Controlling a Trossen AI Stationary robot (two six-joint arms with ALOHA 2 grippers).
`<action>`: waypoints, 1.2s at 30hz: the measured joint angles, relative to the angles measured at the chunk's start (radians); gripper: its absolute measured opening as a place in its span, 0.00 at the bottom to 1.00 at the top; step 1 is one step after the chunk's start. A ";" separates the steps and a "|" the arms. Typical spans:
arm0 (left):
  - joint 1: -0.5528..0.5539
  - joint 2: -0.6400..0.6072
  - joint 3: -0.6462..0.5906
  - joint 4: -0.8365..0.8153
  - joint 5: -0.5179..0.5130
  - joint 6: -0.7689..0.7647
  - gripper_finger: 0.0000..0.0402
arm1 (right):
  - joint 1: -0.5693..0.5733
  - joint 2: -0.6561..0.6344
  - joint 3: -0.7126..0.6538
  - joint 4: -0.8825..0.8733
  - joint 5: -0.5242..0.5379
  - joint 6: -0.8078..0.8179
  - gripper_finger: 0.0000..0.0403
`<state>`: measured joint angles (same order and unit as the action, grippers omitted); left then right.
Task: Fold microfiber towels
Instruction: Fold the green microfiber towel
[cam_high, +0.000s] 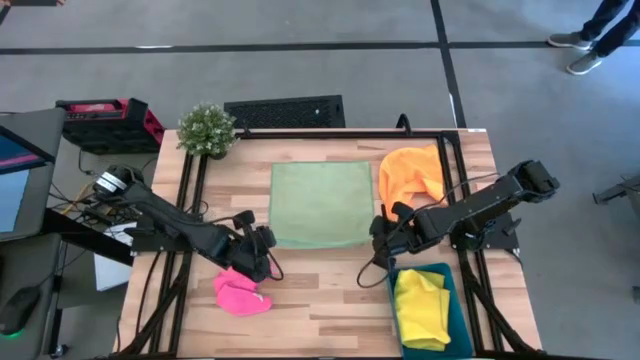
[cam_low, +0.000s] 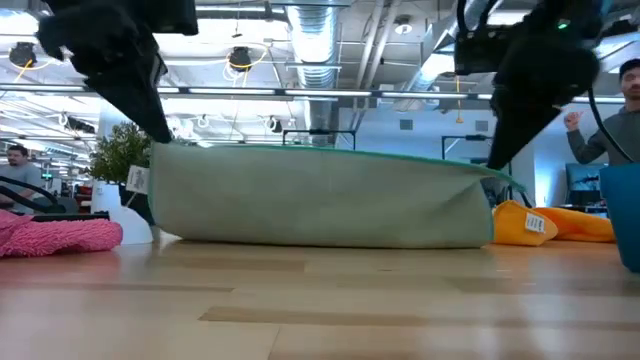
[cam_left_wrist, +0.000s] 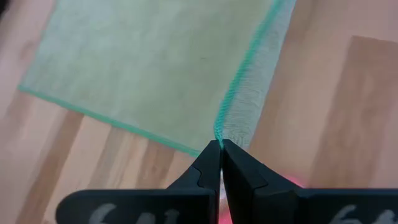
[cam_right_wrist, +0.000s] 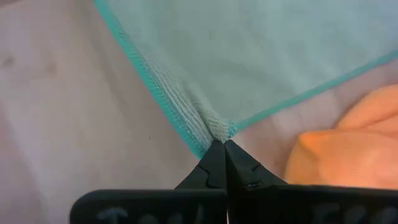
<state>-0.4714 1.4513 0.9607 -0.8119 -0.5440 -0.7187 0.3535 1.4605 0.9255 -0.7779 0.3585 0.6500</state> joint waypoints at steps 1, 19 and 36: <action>0.009 0.009 0.000 0.000 -0.013 -0.003 0.00 | -0.017 0.000 0.000 -0.005 0.011 -0.002 0.01; 0.219 0.040 0.000 -0.013 -0.219 -0.051 0.00 | -0.323 0.000 0.000 0.026 0.202 -0.229 0.01; 0.386 0.040 0.001 0.005 -0.219 -0.022 0.00 | -0.504 0.000 0.000 0.124 0.230 -0.396 0.01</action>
<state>-0.0855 1.4910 0.9619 -0.8069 -0.7626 -0.7405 -0.1505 1.4605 0.9260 -0.6539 0.5890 0.2535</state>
